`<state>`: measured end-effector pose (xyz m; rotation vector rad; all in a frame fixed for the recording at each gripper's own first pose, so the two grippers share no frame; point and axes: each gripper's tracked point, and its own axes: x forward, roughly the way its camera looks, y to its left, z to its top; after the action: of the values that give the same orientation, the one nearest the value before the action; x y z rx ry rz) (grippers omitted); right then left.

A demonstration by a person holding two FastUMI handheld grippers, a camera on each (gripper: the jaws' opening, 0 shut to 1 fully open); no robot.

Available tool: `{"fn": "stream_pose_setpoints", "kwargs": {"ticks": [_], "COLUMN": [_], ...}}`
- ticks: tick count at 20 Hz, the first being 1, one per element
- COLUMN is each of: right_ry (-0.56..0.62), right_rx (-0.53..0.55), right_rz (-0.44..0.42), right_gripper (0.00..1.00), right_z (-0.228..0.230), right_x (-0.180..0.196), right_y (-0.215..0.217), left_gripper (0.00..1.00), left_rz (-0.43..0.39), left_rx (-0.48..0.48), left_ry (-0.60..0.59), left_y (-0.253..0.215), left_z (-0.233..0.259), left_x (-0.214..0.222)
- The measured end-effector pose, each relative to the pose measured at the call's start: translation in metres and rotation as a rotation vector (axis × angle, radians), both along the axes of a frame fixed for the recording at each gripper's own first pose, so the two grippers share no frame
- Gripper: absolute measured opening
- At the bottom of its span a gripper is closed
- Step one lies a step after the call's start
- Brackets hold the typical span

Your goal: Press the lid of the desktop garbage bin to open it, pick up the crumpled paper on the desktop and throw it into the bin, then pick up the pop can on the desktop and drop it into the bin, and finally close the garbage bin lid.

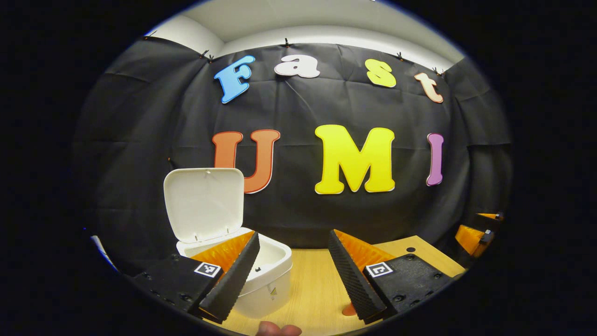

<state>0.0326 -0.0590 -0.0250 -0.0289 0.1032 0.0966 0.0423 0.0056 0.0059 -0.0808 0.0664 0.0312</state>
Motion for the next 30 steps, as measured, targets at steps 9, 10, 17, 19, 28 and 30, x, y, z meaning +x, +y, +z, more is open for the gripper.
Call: {"fn": "stream_pose_setpoints", "kwargs": {"ticks": [9,10,17,19,28,30], "right_ry": [0.197,0.215,0.398,0.485,0.704,0.73], "right_rx": [-0.019,-0.026,-0.083,-0.092,-0.142,-0.144], "right_rz": [0.017,0.017,0.038,0.04,0.052,0.056], "right_gripper": [0.96,0.96,0.96,0.96,0.98,0.98], "right_z": [-0.099,-0.112,-0.208,-0.237,-0.325,-0.337], "right_x": [0.018,0.021,0.044,0.046,0.058,0.062], "right_y": [-0.019,-0.021,-0.037,-0.041,-0.052,-0.052], "left_gripper": [0.96,0.96,0.96,0.96,0.96,0.96], "left_rz": [-0.089,-0.089,-0.028,-0.01,0.107,0.13], "left_rx": [0.057,0.064,0.05,0.056,0.056,0.061], "left_ry": [0.033,0.039,0.094,0.101,0.161,0.168], "left_y": [-0.035,-0.035,-0.022,-0.017,0.012,0.018], "left_z": [-0.015,-0.016,-0.024,-0.024,-0.035,-0.036], "left_x": [-0.028,-0.029,-0.038,-0.038,-0.055,-0.057]}}
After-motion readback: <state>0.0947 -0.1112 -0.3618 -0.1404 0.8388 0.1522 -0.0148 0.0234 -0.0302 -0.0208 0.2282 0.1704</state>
